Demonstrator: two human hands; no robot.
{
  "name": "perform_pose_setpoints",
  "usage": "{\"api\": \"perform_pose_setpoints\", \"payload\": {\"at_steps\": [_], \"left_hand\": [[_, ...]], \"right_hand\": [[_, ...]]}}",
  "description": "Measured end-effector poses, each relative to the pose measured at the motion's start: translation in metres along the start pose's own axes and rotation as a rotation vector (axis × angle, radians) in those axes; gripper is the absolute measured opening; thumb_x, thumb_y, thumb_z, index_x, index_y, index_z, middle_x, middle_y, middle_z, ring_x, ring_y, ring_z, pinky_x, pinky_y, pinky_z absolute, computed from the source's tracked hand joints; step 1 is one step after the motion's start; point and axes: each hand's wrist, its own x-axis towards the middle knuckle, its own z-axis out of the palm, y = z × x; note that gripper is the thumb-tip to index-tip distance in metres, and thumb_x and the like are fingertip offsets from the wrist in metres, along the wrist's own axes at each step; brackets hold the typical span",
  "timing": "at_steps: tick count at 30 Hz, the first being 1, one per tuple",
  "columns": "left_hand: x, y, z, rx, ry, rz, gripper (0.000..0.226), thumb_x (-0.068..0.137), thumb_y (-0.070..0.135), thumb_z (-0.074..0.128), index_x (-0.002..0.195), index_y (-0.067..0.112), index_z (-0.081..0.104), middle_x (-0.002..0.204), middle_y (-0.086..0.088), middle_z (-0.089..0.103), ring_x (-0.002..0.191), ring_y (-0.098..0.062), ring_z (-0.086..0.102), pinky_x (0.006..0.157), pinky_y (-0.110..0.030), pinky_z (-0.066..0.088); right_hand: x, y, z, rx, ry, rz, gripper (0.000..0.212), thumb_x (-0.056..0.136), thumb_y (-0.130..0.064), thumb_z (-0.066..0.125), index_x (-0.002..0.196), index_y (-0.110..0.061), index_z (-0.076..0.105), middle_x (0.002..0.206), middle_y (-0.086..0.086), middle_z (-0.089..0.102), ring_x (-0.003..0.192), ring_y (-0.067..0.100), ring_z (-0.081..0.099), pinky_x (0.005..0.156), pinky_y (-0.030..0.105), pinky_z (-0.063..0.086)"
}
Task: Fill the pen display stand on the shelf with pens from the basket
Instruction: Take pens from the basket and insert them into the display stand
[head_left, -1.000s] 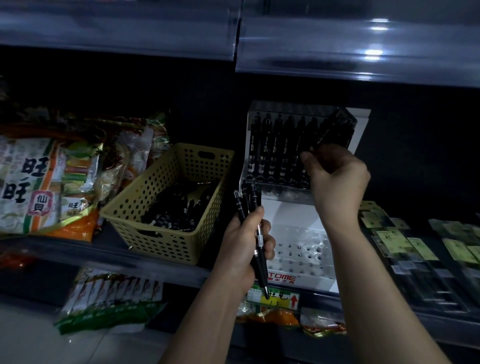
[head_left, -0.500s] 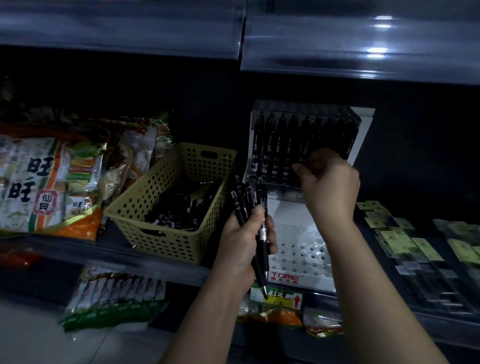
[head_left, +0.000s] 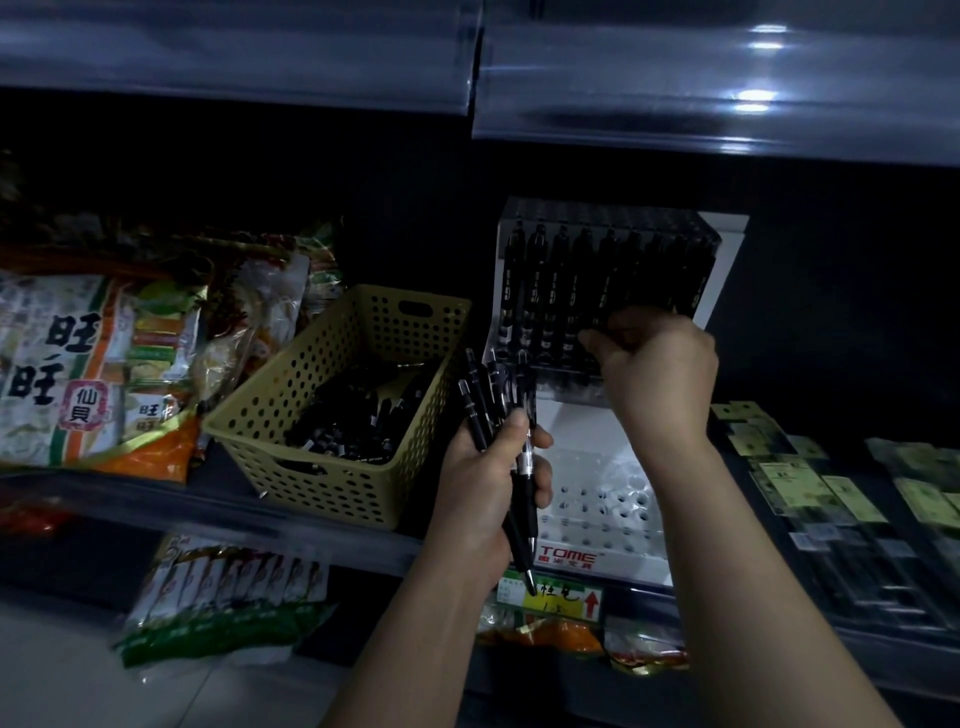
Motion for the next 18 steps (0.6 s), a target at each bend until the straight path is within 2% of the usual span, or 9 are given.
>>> {"api": "perform_pose_setpoints", "payload": {"at_steps": [5,7,10,12,14,15,16,18], "left_hand": [[-0.001,0.001,0.000,-0.075,-0.005,-0.012,0.019,0.094,0.004,0.050,0.110,-0.005,0.055,0.074,-0.006,0.064,0.053,-0.015,0.053,0.045,-0.025,0.042],[-0.002,0.001,0.001,-0.070,-0.029,0.002,0.018,0.094,0.004,0.051,0.109,-0.005,0.056,0.077,-0.005,0.067,0.055,-0.014,0.056,0.048,-0.025,0.046],[-0.002,0.001,0.002,-0.067,-0.047,0.042,0.014,0.094,0.005,0.052,0.106,0.000,0.057,0.085,-0.006,0.069,0.057,-0.014,0.056,0.051,-0.025,0.047],[-0.002,0.002,0.002,-0.094,-0.052,0.067,0.012,0.093,0.005,0.053,0.104,0.005,0.058,0.086,-0.007,0.069,0.059,-0.015,0.056,0.052,-0.026,0.046],[-0.002,0.003,0.002,-0.120,-0.061,0.079,0.013,0.093,0.006,0.054,0.104,0.010,0.060,0.084,-0.005,0.068,0.061,-0.015,0.058,0.054,-0.027,0.048],[-0.002,0.004,0.002,-0.128,-0.063,0.080,0.015,0.093,0.006,0.054,0.106,0.010,0.061,0.082,-0.003,0.068,0.061,-0.015,0.060,0.055,-0.027,0.050],[-0.003,0.004,0.003,-0.131,-0.063,0.081,0.017,0.093,0.007,0.054,0.108,0.011,0.061,0.080,-0.002,0.068,0.062,-0.015,0.061,0.056,-0.027,0.051],[-0.004,0.003,0.003,-0.115,-0.070,0.076,0.017,0.094,0.009,0.054,0.109,0.010,0.060,0.080,-0.002,0.069,0.063,-0.016,0.064,0.058,-0.028,0.054]], "right_hand": [[-0.002,0.001,0.001,-0.014,0.017,-0.022,0.027,0.080,-0.029,0.075,0.099,-0.009,0.074,0.092,0.011,0.073,0.092,0.031,0.065,0.080,0.038,0.051],[-0.005,0.001,-0.001,-0.023,0.046,-0.042,0.031,0.079,-0.032,0.076,0.097,-0.008,0.072,0.089,0.011,0.072,0.090,0.032,0.064,0.076,0.038,0.051],[-0.008,-0.011,-0.013,0.055,0.057,-0.030,0.033,0.080,-0.043,0.072,0.091,-0.012,0.068,0.074,-0.001,0.066,0.076,0.021,0.063,0.063,0.028,0.045],[-0.009,-0.021,-0.021,0.114,-0.145,-0.047,0.032,0.080,-0.050,0.068,0.081,-0.018,0.069,0.066,-0.008,0.063,0.067,0.014,0.063,0.059,0.025,0.045],[-0.013,-0.029,-0.026,0.201,-0.528,0.003,0.033,0.076,-0.050,0.071,0.074,-0.017,0.069,0.066,-0.002,0.067,0.066,0.015,0.064,0.064,0.031,0.049],[-0.015,-0.031,-0.027,0.253,-0.666,0.025,0.032,0.075,-0.044,0.075,0.073,-0.013,0.069,0.068,0.004,0.068,0.065,0.017,0.063,0.066,0.033,0.050],[-0.016,-0.031,-0.027,0.314,-0.729,0.039,0.029,0.075,-0.035,0.078,0.074,-0.008,0.067,0.069,0.008,0.066,0.064,0.017,0.061,0.068,0.034,0.050],[-0.016,-0.028,-0.028,0.457,-0.727,0.084,0.023,0.076,-0.020,0.079,0.076,-0.001,0.066,0.069,0.011,0.063,0.064,0.014,0.060,0.068,0.030,0.052]]}}
